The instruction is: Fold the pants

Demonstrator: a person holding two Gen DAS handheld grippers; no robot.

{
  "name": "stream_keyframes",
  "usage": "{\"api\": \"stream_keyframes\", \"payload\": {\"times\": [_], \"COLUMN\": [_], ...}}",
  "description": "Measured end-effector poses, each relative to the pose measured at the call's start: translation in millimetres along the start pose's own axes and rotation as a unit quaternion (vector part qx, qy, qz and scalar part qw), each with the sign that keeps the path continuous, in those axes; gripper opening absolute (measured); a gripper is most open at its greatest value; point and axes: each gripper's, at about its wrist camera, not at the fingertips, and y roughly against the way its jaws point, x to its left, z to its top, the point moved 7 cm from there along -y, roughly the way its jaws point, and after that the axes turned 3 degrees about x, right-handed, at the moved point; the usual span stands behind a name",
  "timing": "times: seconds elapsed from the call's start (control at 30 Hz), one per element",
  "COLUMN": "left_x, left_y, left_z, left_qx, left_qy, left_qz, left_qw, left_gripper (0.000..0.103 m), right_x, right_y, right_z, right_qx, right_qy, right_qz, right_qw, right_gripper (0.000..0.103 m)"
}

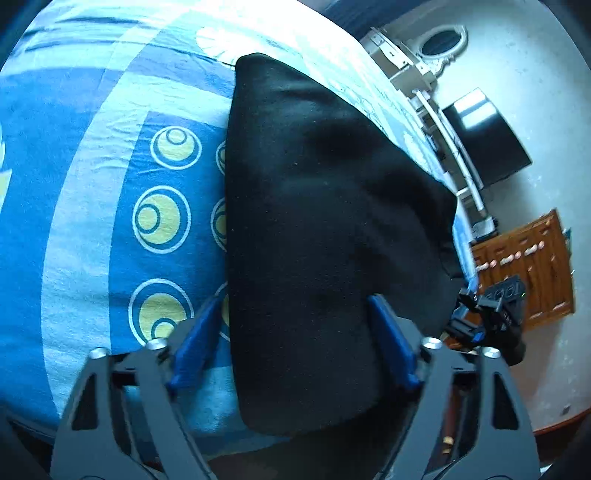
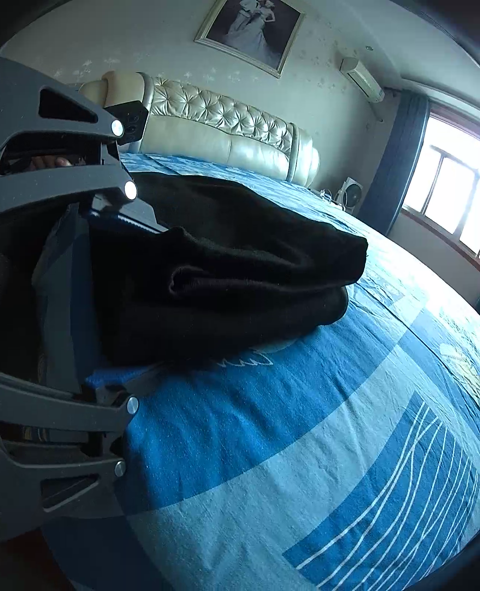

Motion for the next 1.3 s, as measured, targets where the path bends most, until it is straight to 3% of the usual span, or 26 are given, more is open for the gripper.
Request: {"api": "stream_keyframes", "payload": {"times": [0.17, 0.4, 0.77, 1.3], "left_x": [-6, -5, 9, 57], "left_y": [0, 5, 25, 72], "left_z": [3, 5, 4, -8], "left_qx": [0.002, -0.008, -0.029, -0.055], "left_qy": [-0.007, -0.016, -0.023, 0.019], "left_qz": [0.019, 0.036, 0.069, 0.096], "left_qw": [0.9998, 0.9992, 0.9970, 0.9937], "left_gripper": [0.053, 0.041, 0.040, 0.040], "right_x": [4, 16, 31, 68], "right_y": [1, 2, -12, -55], "right_z": [-1, -1, -8, -25], "right_qx": [-0.008, -0.010, 0.010, 0.066], "right_qy": [0.007, 0.017, 0.019, 0.056], "right_qz": [-0.010, -0.013, 0.000, 0.020], "right_qw": [1.000, 1.000, 1.000, 0.996], "right_gripper": [0.045, 0.042, 0.042, 0.042]}}
